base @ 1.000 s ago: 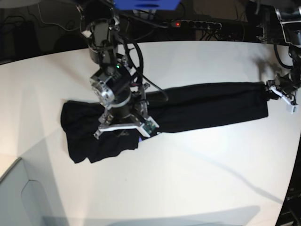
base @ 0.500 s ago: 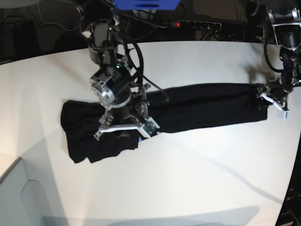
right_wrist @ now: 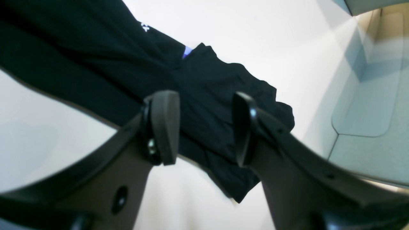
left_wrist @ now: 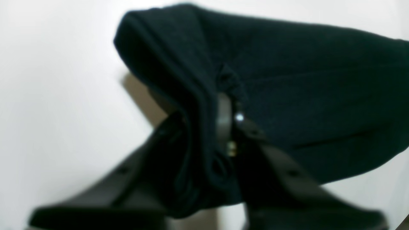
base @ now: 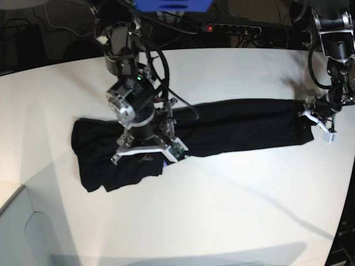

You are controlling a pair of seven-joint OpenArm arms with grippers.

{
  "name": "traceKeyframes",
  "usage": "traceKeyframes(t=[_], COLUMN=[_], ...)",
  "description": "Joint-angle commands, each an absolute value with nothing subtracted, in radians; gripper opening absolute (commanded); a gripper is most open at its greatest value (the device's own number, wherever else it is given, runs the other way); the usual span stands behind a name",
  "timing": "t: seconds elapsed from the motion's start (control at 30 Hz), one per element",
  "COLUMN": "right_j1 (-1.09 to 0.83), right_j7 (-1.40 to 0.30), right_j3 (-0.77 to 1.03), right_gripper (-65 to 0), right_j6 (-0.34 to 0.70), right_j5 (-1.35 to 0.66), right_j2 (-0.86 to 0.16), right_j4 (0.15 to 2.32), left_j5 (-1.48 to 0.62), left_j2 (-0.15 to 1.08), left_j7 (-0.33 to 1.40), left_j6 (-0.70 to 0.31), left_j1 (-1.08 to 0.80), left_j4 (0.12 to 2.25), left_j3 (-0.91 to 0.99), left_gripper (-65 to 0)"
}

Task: Fold the T-shirt properly
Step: 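Hold the strip with the right gripper and grasp its end with the left, then fold the strip end with the left gripper toward the right gripper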

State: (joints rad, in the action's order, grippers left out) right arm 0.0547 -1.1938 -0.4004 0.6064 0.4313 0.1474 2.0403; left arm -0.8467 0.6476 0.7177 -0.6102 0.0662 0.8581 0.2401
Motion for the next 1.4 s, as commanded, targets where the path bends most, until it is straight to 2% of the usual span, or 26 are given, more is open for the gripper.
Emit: traceKeyframes(t=[0.0,0.3,0.5,0.6,0.67,0.97,1.37], right_j1=[0.068,0.071,0.074,0.074,0.081,0.081,0.096], right_j7=[-1.182,-1.185,-1.185,-1.184,-1.185,-1.185,-1.187], right_j3=[-0.403,-0.403,-0.403,-0.404,-0.404,-0.423,-0.423], right_gripper=[-38.6,-38.6,-38.6,-38.6,-38.6,-38.6,-38.6], right_j6=[0.619,0.619,0.619,0.619,0.619,0.619,0.619], right_j5=[0.433,0.433,0.433,0.433,0.433,0.433,0.433], right_j2=[0.157,0.157,0.157,0.157,0.157,0.157,0.157], right_j4=[2.058,2.058,2.058,2.058,2.058,2.058,2.057], left_j5=[-0.786,-0.788,-0.785,-0.785,-0.785,-0.708,-0.464], left_j2=[0.657,0.679,0.633,0.601,0.582,0.461,0.186], left_j7=[0.794,0.846,0.989,1.032,1.056,1.106,1.112], left_j6=[-0.591,-0.579,-0.367,-0.251,-0.217,-0.206,-0.206], left_j1=[0.059,0.065,-0.015,-0.024,-0.021,0.101,0.202], left_j4=[0.863,0.929,1.287,1.434,1.469,1.469,1.461], left_j3=[0.232,0.303,0.489,0.515,0.515,0.352,0.133], left_gripper=[-65.0,-65.0,-65.0,-65.0,-65.0,-65.0,-65.0])
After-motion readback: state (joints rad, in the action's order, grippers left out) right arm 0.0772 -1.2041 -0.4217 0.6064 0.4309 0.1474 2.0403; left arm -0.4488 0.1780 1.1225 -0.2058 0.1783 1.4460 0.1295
